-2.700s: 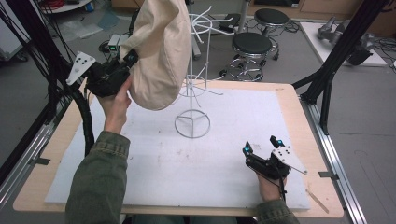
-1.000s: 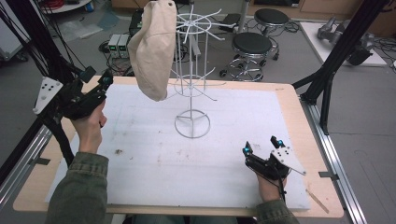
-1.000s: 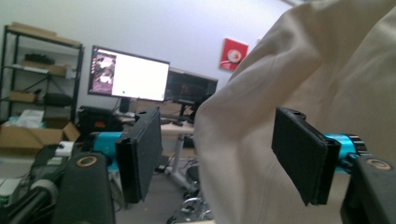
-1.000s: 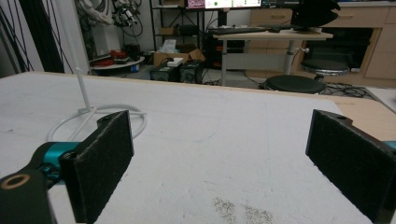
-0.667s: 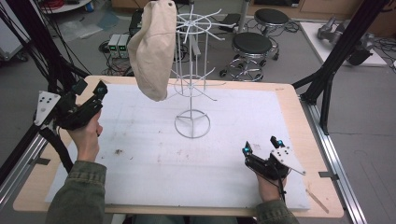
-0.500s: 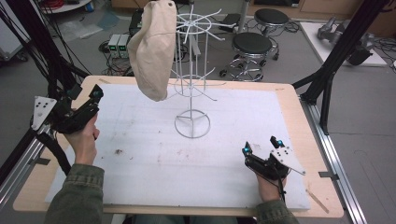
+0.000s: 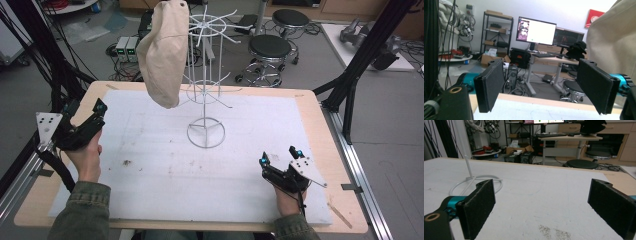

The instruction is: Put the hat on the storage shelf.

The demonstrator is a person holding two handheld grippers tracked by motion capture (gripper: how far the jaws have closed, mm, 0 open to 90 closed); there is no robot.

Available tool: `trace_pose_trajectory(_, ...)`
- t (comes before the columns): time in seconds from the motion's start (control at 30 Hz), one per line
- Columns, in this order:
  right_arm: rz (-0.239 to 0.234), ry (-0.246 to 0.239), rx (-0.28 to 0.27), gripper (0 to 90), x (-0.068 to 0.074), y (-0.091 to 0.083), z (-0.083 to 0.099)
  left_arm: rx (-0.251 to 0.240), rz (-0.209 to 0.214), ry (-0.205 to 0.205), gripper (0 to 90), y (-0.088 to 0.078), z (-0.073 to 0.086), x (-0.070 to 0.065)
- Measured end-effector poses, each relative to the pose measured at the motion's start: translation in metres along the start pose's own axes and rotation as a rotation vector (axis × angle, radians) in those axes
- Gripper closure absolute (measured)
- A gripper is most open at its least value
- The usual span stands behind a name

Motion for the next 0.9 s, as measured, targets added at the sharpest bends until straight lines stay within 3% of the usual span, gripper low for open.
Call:
trace_pose_trajectory(0.23, 0.002, 0.001, 0.002, 6.5, 0.000, 0.000, 0.000, 0.013, -0.031, 0.033, 21.8, -0.004, 0.008, 0.004)
trace_pose_trajectory(0.53, -0.003, 0.007, 0.001, 6.5, -0.001, 0.001, 0.000, 0.039, -0.069, 0.103, 21.7, -0.013, 0.030, 0.013)
trace_pose_trajectory(0.9, -0.003, 0.006, 0.002, 6.6, 0.000, 0.001, 0.000, 0.077, -0.095, 0.155, 21.3, -0.024, 0.057, 0.024)
Point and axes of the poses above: each handheld gripper's, and its own axes: y roughly forward along the jaws, z roughly out of its underside, x roughly to its left, the point moved 6 cm from there along y, roughly forward along the jaws, and after that the axes turned 15 degrees about -z, right-handed, at the moved point
